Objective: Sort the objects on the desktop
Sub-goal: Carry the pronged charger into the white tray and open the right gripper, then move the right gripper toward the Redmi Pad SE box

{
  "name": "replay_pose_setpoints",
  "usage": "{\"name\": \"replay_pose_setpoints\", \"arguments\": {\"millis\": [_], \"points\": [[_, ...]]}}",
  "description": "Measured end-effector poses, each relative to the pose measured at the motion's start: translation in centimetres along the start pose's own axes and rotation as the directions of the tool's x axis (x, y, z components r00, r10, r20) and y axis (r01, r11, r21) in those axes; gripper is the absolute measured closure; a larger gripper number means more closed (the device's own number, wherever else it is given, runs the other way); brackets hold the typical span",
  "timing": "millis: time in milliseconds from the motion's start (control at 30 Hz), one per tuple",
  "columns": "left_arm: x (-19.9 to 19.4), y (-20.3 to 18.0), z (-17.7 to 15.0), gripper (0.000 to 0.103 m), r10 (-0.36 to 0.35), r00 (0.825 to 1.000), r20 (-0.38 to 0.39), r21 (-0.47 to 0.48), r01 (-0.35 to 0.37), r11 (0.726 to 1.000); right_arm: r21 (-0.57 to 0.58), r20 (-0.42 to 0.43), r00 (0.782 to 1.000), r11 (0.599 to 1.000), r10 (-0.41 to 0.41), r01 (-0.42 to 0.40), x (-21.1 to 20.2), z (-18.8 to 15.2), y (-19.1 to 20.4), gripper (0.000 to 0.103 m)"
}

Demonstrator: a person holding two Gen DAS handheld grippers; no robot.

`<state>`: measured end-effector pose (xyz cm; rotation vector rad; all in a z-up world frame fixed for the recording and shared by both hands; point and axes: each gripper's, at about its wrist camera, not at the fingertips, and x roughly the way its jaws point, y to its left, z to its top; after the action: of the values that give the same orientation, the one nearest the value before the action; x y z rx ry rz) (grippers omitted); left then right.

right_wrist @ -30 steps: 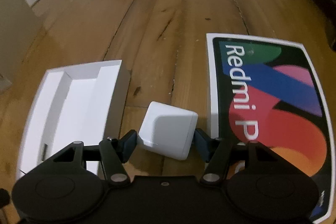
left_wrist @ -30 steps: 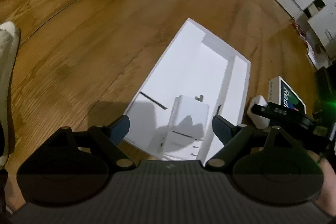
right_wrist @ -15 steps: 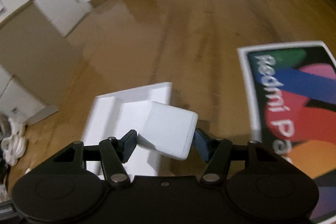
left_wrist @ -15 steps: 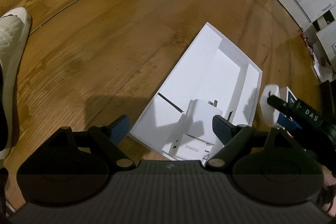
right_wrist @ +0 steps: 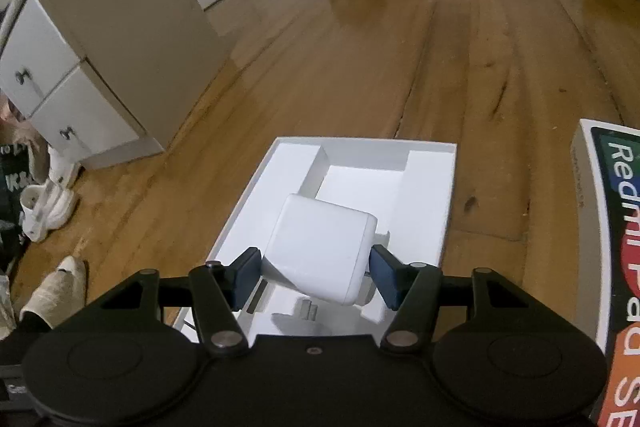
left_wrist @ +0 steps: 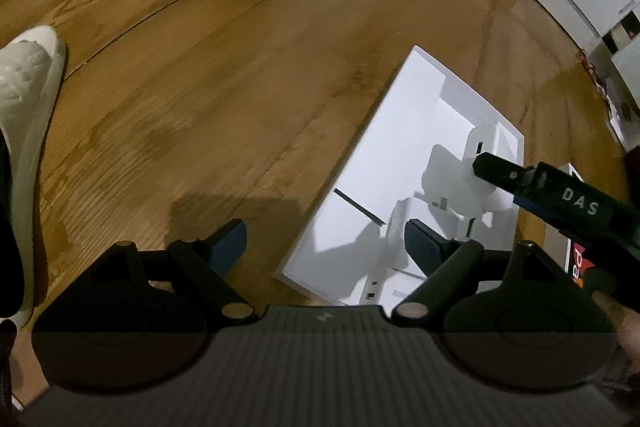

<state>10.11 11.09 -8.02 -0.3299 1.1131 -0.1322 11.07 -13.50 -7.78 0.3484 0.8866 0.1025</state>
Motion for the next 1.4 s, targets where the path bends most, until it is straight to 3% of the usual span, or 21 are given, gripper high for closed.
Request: {"name": "replay_pose_setpoints", "arguments": {"millis": [100, 233, 467, 1067, 1267, 1400], "points": [[-0.1, 0.6, 0.2, 0.017, -0.011, 1.000, 0.016, -0.034, 0.012, 0.999, -0.002, -0.018, 1.000, 1.000, -0.023, 0.023, 0.9, 0.1, 0.3, 0.038], [0.0, 0.8, 0.3, 0.017, -0.013, 0.999, 0.032, -0.009, 0.013, 1.000, -0.012, -0.021, 0.999, 0.999, -0.034, 0.034, 1.5, 0.5, 1.0, 0.038], [0.7, 1.8, 0.3, 0.017, -0.001, 1.000, -0.004, -0.032, 0.001, 0.999, -0.054, -0.044, 0.998, 0.997, -0.055, 0.053, 2.6, 0.5, 2.2, 0.038], [1.0, 1.5, 0.1, 0.017, -0.001, 0.999, -0.041, -0.006, 0.000, 1.000, -0.017, -0.067, 0.994, 0.997, -0.081, 0.080, 3.5, -0.3, 1.3, 0.037], [0.2, 0.9, 0.4, 0.017, 0.005, 0.999, -0.047, -0.012, -0.006, 1.000, 0.166, 0.078, 0.997, 0.986, 0.021, -0.034, 0.7, -0.3, -0.5, 0.033], [-1.1, -0.2, 0.8, 0.017, -0.006, 1.000, -0.021, 0.012, 0.006, 1.000, 0.350, 0.190, 0.979, 0.927, 0.073, -0.137, -1.9, -1.8, -2.1, 0.033]]}}
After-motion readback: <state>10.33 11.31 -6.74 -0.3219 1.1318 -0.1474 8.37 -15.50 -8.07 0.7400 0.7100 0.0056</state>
